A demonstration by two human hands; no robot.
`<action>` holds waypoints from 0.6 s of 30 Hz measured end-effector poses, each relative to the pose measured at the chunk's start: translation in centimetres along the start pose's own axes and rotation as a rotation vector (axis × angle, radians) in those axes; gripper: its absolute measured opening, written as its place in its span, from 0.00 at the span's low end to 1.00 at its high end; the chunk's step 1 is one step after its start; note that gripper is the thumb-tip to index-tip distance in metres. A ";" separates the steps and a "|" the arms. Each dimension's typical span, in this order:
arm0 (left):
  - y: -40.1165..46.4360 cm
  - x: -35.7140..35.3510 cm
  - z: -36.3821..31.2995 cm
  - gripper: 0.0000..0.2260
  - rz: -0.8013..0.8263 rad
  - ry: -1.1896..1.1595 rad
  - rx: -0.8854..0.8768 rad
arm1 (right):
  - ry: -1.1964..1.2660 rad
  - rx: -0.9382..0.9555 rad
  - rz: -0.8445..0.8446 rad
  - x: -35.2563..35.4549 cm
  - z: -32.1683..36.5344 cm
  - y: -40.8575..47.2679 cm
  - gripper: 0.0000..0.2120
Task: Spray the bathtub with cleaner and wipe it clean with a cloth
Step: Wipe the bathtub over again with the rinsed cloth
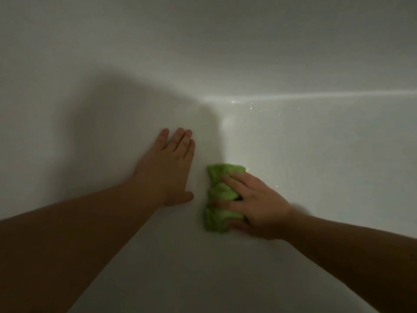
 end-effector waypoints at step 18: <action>0.1 -0.9 -2.0 0.54 -0.062 -0.131 -0.086 | -0.106 -0.148 -0.127 3.9 -6.1 3.9 0.26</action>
Point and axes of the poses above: each hand's wrist, its own y-axis towards the middle knuckle, its own x-axis out of the back of the hand, z = x × y, the point moved 2 cm from there along y, towards the middle knuckle, and after that the axes turned 7 degrees about -x, right-handed, at the moved point
